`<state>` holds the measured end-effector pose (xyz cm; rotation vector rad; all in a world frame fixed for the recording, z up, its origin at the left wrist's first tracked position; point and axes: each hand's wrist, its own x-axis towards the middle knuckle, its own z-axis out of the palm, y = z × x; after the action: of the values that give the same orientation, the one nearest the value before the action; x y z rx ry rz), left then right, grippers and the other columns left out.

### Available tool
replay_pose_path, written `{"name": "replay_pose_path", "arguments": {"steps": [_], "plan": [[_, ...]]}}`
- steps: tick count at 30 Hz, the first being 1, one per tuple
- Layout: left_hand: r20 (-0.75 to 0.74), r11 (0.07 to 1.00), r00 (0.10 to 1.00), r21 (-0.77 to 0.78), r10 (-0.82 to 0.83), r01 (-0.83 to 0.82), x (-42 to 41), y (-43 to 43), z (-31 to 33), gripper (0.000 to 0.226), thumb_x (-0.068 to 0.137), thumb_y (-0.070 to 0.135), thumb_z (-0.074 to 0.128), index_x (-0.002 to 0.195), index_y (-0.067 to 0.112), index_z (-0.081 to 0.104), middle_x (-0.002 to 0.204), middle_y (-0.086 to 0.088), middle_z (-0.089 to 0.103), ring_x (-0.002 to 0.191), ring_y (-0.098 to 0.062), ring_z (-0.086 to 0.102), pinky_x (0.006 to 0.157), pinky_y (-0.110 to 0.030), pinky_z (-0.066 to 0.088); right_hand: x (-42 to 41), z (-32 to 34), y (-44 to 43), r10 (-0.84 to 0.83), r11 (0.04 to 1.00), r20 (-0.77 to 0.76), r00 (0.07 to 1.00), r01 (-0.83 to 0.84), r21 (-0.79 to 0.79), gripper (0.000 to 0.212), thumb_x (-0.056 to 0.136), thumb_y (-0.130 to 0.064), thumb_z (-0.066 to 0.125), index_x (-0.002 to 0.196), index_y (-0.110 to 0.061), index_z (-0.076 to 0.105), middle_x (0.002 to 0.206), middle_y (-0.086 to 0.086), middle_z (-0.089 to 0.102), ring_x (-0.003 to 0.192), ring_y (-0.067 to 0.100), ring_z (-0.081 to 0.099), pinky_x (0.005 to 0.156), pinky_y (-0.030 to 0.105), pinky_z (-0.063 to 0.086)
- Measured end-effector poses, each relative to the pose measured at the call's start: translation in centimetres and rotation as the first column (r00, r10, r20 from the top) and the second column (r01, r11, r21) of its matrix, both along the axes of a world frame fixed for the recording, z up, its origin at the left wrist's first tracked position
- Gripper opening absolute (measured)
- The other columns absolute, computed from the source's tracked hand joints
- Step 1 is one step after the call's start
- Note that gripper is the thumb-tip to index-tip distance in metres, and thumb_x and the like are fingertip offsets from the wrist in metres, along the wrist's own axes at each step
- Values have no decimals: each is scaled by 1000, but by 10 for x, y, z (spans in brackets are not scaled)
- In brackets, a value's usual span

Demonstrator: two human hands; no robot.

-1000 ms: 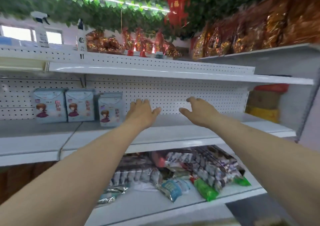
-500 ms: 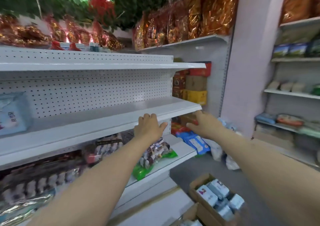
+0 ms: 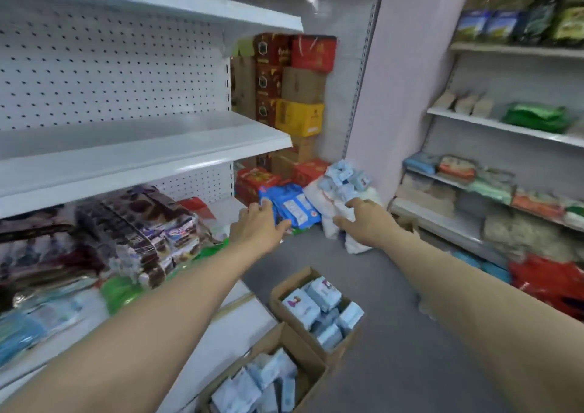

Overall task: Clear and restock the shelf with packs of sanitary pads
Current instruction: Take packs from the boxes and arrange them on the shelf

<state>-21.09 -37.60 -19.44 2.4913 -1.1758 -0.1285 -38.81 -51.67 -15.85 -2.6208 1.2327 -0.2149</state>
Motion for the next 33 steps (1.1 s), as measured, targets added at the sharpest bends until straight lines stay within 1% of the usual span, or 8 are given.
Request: {"name": "replay_pose_path", "arguments": {"steps": [6,12,17,22,25,28,30,33], "plan": [[-116,986,991,163,63,-44,19,-105,-56,65,97,62,42,142,15,46,148,-12,42,135,-35,38,104,-49,42,7,-63,-117,-31,981,-99,995,50,188,61,99,-48,55,147,-11,43,146,19,48,133,35,47,102,37,40],[-180,963,977,259,118,-69,15,-197,-123,64,96,64,41,137,17,50,142,-12,50,128,-35,46,100,-50,46,10,-138,-225,4,937,-160,987,52,345,58,101,-46,53,145,-10,46,149,14,48,137,30,44,108,34,36],[-267,938,924,284,274,-196,21,-266,-191,85,84,79,26,138,19,51,141,-11,53,122,-35,53,97,-48,49,22,-198,-325,77,882,-223,972,37,469,57,101,-46,53,145,-11,46,149,14,47,135,30,46,106,34,39],[-410,863,777,384,478,-328,3,-328,-217,56,106,48,34,132,3,56,137,-19,56,124,-37,51,98,-36,40,36,-261,-422,205,822,-257,944,-24,569,51,103,-39,52,140,-5,51,147,15,50,134,30,48,108,33,36],[-533,806,607,439,589,-396,-8,-358,-261,63,104,55,33,128,3,59,131,-18,61,120,-35,56,96,-35,42,41,-300,-456,271,787,-323,907,-15,617,47,104,-35,50,135,0,54,142,19,53,130,33,51,106,33,38],[-593,738,442,492,672,-462,-17,-377,-306,73,100,62,35,110,-3,67,109,-23,68,105,-37,63,86,-37,47,49,-343,-477,319,749,-340,885,-15,663,43,104,-34,49,123,2,62,128,19,63,118,34,59,91,32,43],[-630,711,358,492,689,-502,-23,-384,-336,65,101,58,38,110,0,67,108,-23,68,102,-36,64,88,-39,49,55,-373,-484,325,712,-338,883,7,702,40,103,-35,48,110,0,67,116,20,68,101,32,63,79,29,40],[-683,656,200,512,702,-554,-30,-392,-387,58,99,59,40,111,9,66,112,-18,67,97,-31,62,86,-36,51,64,-416,-486,302,652,-321,898,52,756,41,102,-36,48,105,0,68,108,20,69,90,24,61,79,30,43]]}}
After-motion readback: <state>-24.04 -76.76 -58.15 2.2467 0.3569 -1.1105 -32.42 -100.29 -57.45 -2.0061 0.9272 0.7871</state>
